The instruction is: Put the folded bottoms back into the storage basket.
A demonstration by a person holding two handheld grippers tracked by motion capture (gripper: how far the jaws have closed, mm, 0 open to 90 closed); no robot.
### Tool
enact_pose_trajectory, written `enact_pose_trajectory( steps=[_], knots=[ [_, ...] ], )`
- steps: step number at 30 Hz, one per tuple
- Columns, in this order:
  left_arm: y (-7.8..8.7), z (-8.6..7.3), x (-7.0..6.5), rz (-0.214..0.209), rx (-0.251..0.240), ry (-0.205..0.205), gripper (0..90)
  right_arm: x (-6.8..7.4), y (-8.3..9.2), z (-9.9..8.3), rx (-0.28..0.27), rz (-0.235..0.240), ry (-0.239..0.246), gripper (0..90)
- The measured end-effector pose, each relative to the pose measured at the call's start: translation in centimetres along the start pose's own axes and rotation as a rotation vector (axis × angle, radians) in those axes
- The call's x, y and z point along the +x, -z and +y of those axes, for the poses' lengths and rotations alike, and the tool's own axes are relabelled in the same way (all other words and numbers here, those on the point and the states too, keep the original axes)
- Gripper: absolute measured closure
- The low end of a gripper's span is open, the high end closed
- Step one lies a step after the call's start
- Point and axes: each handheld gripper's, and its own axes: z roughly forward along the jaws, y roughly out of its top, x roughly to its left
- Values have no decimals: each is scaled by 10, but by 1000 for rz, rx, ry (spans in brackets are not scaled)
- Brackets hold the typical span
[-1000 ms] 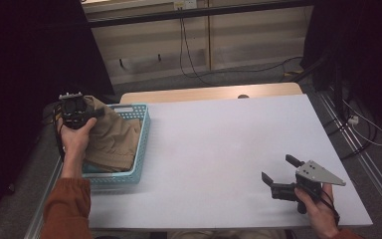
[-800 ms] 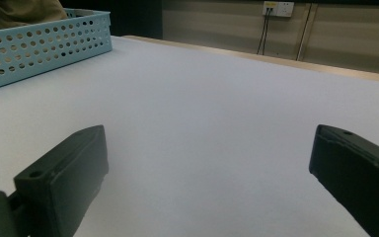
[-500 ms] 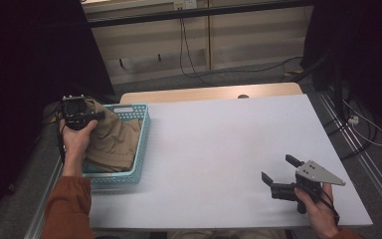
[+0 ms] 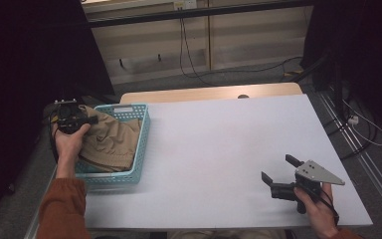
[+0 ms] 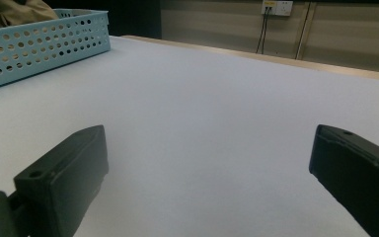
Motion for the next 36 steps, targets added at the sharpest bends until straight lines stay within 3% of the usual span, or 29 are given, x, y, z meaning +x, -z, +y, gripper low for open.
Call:
enact_pose_trajectory(
  steps=[5,8,9,13,16,22,25,27,32,36],
  knots=[
    [1,-9,-7,-11,44,-1,866,0,1,0,-2,0,0,15],
    [2,-14,-7,-26,68,37,866,0,0,0,1,0,2,15],
    [2,-15,-7,-25,94,18,865,0,0,0,-1,1,3,15],
    [-1,-20,-6,-39,136,33,866,0,0,0,-1,-1,3,15],
    [-7,-22,-5,-40,152,17,865,0,0,0,1,-1,2,15],
    [-21,-15,-14,-16,158,-85,864,0,-1,0,3,-2,-1,15],
    [-24,-10,-14,-25,153,-88,864,0,-1,0,3,-1,-2,15],
    [-28,-10,-12,-35,139,-63,864,0,-1,0,3,0,0,15],
    [-34,-11,-7,10,141,-64,864,0,-1,0,2,-1,-3,15],
    [-38,-11,-11,66,127,-77,859,0,-1,-1,6,3,-4,15]
  ],
)
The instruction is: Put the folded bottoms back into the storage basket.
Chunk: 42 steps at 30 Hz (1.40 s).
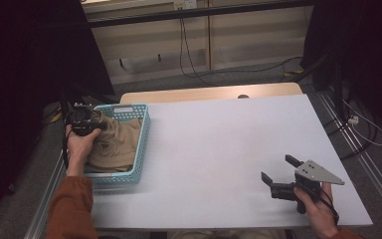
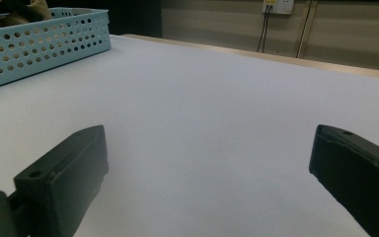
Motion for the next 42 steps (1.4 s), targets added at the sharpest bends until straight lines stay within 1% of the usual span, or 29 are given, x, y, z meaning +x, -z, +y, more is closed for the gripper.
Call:
enact_pose_trajectory(
  steps=[1,4,5,6,8,9,11,13,14,16,18,19,22,23,24,26,28,29,31,33,34,35,36,37,38,39,41,42],
  knots=[
    [-1,0,0,9,-3,2,858,0,0,0,1,0,1,15],
    [-4,0,1,14,10,11,858,0,0,0,-1,-2,-1,15],
    [-6,-1,2,16,5,26,858,0,0,0,-2,-2,1,15],
    [-7,-1,2,15,7,30,858,0,0,0,-1,-1,0,14],
    [-10,-2,2,31,27,17,859,0,0,0,-1,0,-1,15],
    [-11,-3,1,37,28,20,859,0,0,0,-1,0,-1,15],
    [-13,-3,2,36,32,24,859,0,0,0,-2,0,1,15],
    [-14,-5,3,32,31,50,860,0,0,0,-2,0,2,15],
    [-15,-6,4,19,31,60,860,0,0,0,-2,0,2,15],
    [-18,-8,3,20,34,70,860,0,0,0,-1,0,1,15],
    [-19,-11,4,16,41,72,860,0,1,0,-2,1,2,15],
    [-19,-12,5,10,45,81,860,0,1,0,-2,0,2,15],
    [-20,-13,4,15,53,74,859,0,1,0,-2,0,1,15],
    [-19,-13,4,18,50,80,858,0,1,0,-2,1,1,15],
    [-19,-12,4,22,51,70,857,0,1,0,-2,0,2,14],
    [-17,-11,3,23,48,69,847,0,1,0,-1,0,2,15],
    [-14,-9,3,27,48,54,830,0,0,0,-2,0,2,15],
    [-13,-9,3,32,39,55,823,0,1,0,-2,0,2,15],
    [-9,-8,3,37,31,43,799,0,1,0,-2,0,3,15],
    [-6,-8,3,28,15,52,772,0,1,0,-1,0,3,15],
    [-4,-7,3,16,18,55,752,0,1,0,-3,-1,3,15],
    [-2,-7,3,-8,5,65,743,0,1,0,-1,0,3,14],
    [0,-8,3,-15,-2,61,741,0,1,0,-2,1,3,15],
    [3,-8,3,-11,-10,47,735,0,1,0,-2,1,5,15],
    [5,-8,3,-4,-17,48,706,0,1,0,-2,0,4,15],
    [8,-8,3,-6,-31,60,672,0,1,0,-2,0,4,15],
    [14,-8,4,-10,-49,45,627,0,1,0,-2,-2,4,15],
    [17,-8,4,-3,-49,50,599,0,1,0,-2,-2,4,15]
  ],
)
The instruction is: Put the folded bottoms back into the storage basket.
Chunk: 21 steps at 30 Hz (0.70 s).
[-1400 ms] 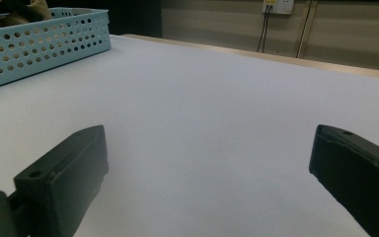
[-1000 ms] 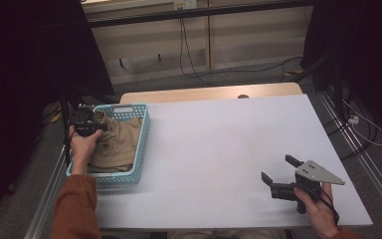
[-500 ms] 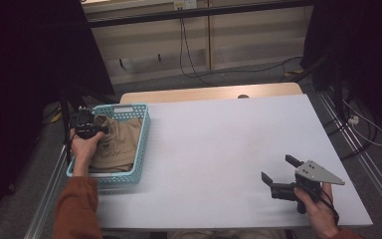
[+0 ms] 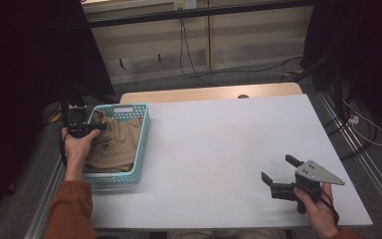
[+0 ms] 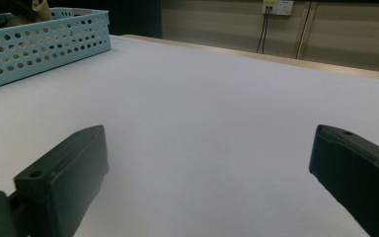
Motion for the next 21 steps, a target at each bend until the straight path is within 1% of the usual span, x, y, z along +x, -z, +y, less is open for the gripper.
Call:
enact_pose_trajectory(
  steps=[1,2,3,4,7,9,10,11,14,18,21],
  knots=[
    [4,1,1,-9,10,-10,581,0,0,0,-1,0,0,15],
    [5,1,-1,-16,-10,10,551,0,0,0,-1,1,1,15],
    [9,2,-2,-16,-20,-12,520,0,0,0,-1,1,0,15],
    [11,2,-3,-10,-33,-9,485,0,0,0,0,1,1,15],
    [20,2,-1,-14,-75,-22,425,0,0,0,0,0,0,15],
    [22,2,0,-7,-86,-38,374,0,0,0,0,0,0,15],
    [23,1,1,-5,-92,-39,341,0,0,0,0,0,-1,15],
    [24,0,2,9,-99,-43,321,0,0,0,0,0,-1,15],
    [26,-3,5,3,-119,-28,236,-1,0,0,-1,1,-2,15],
    [33,-9,7,11,-146,-60,168,-3,0,-1,-4,2,-6,14],
    [37,-11,9,7,-167,-61,90,-3,0,-2,-1,2,-17,14]
  ],
)
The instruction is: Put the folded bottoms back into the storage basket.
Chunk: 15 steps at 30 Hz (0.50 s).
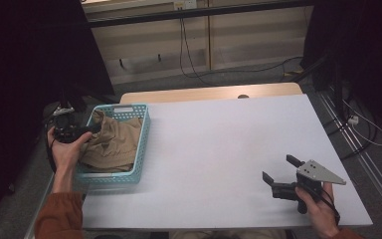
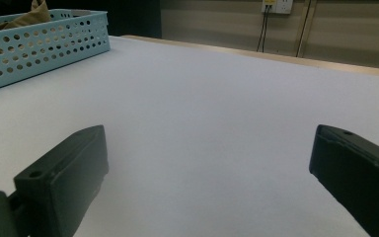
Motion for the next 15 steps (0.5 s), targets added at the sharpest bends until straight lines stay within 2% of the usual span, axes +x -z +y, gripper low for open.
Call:
enact_pose_trajectory(
  steps=[4,7,9,11,13,15],
  knots=[
    [3,-1,-1,-28,-16,-17,52,0,0,0,1,1,1,14],
    [8,-2,-2,-53,-58,-16,48,0,0,0,0,-1,1,14],
    [10,-4,-3,-85,-57,2,44,0,0,0,2,-2,0,14],
    [13,-6,-4,-47,-74,-10,46,0,-1,0,1,-1,1,14],
    [16,-7,-6,-42,-94,-10,51,0,-1,0,1,0,3,14],
    [20,-9,-9,-44,-103,-37,42,0,-1,0,0,0,4,14]
  ],
)
